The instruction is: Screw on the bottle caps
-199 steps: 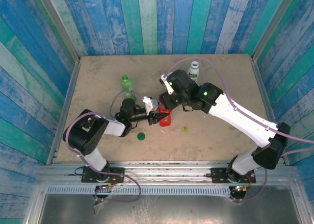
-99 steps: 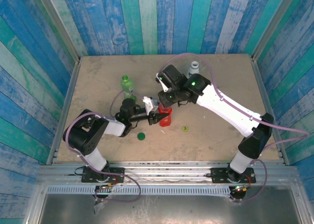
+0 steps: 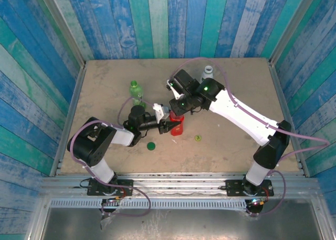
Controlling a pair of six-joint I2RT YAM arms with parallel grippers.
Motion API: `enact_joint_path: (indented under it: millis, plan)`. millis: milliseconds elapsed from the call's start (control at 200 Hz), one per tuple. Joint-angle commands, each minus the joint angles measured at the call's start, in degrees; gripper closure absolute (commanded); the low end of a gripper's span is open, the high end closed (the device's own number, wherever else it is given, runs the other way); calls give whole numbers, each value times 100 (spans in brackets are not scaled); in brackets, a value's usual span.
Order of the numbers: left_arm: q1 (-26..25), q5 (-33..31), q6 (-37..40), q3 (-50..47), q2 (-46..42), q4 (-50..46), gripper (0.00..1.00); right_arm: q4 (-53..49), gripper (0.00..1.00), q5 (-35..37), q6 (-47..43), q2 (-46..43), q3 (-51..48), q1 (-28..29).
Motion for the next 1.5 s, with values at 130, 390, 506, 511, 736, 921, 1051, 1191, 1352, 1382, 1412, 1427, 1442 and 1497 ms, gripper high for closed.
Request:
enact_joint_path:
  millis: [130, 390, 506, 511, 736, 921, 1051, 1191, 1352, 1382, 1412, 1427, 1442, 1497]
  plan:
    - [-41, -30, 126, -94, 147, -749, 46, -155, 62, -117, -29, 94, 97, -63]
    - [-38, -16, 138, -99, 140, -767, 46, -155, 67, -257, -59, 150, 130, -111]
    - [-37, -21, 141, -102, 142, -757, 46, -149, 67, -289, -185, 151, 112, -126]
    - [-42, -22, 142, -105, 142, -757, 46, -152, 67, -291, -195, 142, 112, -127]
    - [-37, 48, 94, -86, 158, -766, 46, -103, 73, -707, -1400, 37, -9, -122]
    - [-37, 127, 72, -54, 173, -815, 47, -90, 73, -1145, -2554, -73, -198, -133]
    - [-37, 145, 58, -37, 176, -831, 47, -112, 73, -1267, -3223, -63, -262, -161]
    - [-32, 179, 39, -20, 198, -846, 47, -134, 73, -1467, -3731, -66, -300, -247]
    - [-17, 246, 11, -2, 227, -823, 47, -180, 72, -1556, -4526, -51, -461, -250]
    - [-14, 249, 11, -2, 229, -827, 47, -182, 72, -1535, -4630, -31, -476, -251]
    - [-11, 251, 10, -1, 226, -838, 47, -190, 71, -1497, -4700, -10, -486, -254]
    - [-11, 244, 3, -2, 214, -837, 47, -191, 71, -1472, -4713, 11, -479, -252]
    - [-11, 242, 7, 0, 213, -837, 47, -195, 70, -1447, -4715, 32, -462, -247]
    - [-11, 240, 17, -10, 210, -854, 47, -217, 70, -1413, -4683, 77, -402, -254]
